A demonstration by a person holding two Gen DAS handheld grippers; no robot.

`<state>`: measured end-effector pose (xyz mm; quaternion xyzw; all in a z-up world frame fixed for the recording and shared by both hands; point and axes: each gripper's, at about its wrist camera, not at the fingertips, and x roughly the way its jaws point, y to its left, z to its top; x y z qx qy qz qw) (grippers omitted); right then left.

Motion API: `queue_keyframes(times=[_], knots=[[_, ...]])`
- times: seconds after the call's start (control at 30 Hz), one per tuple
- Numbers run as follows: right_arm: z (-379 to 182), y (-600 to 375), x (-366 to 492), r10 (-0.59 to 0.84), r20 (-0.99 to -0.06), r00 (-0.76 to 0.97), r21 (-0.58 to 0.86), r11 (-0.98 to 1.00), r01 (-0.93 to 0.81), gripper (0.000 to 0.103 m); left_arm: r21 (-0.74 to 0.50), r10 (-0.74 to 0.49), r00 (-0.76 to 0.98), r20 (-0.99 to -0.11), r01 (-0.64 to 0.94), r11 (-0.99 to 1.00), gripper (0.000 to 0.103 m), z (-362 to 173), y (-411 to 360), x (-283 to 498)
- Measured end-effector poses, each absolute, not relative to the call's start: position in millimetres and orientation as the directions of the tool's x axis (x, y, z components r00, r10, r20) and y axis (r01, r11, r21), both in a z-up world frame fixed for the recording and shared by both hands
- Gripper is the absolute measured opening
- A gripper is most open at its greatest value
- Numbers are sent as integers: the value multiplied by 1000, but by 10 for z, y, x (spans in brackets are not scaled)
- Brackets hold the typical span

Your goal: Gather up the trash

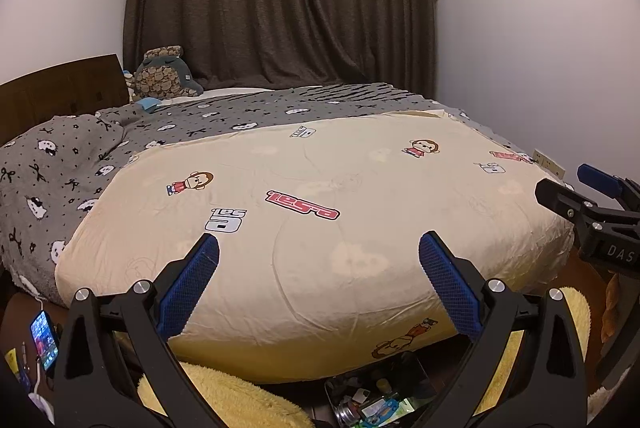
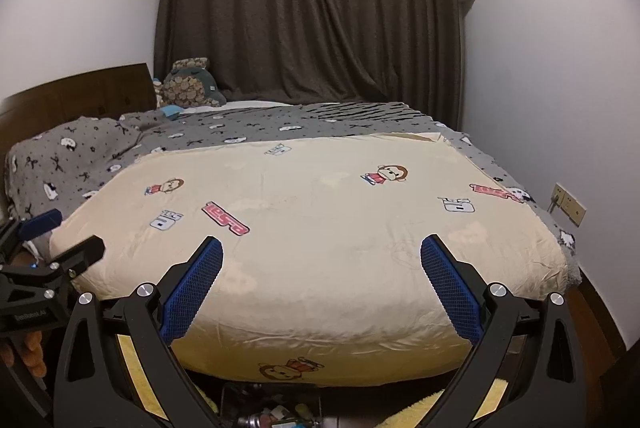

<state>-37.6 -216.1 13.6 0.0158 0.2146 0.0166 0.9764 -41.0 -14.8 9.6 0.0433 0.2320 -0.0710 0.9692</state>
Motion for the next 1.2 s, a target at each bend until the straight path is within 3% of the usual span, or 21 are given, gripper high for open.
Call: queue_keyframes(times=[1.2], knots=[[120,-2107,-400,34,-424,905,33,999,-22,99,40,-118,883,-454,152,988,95,87,-139,-419]])
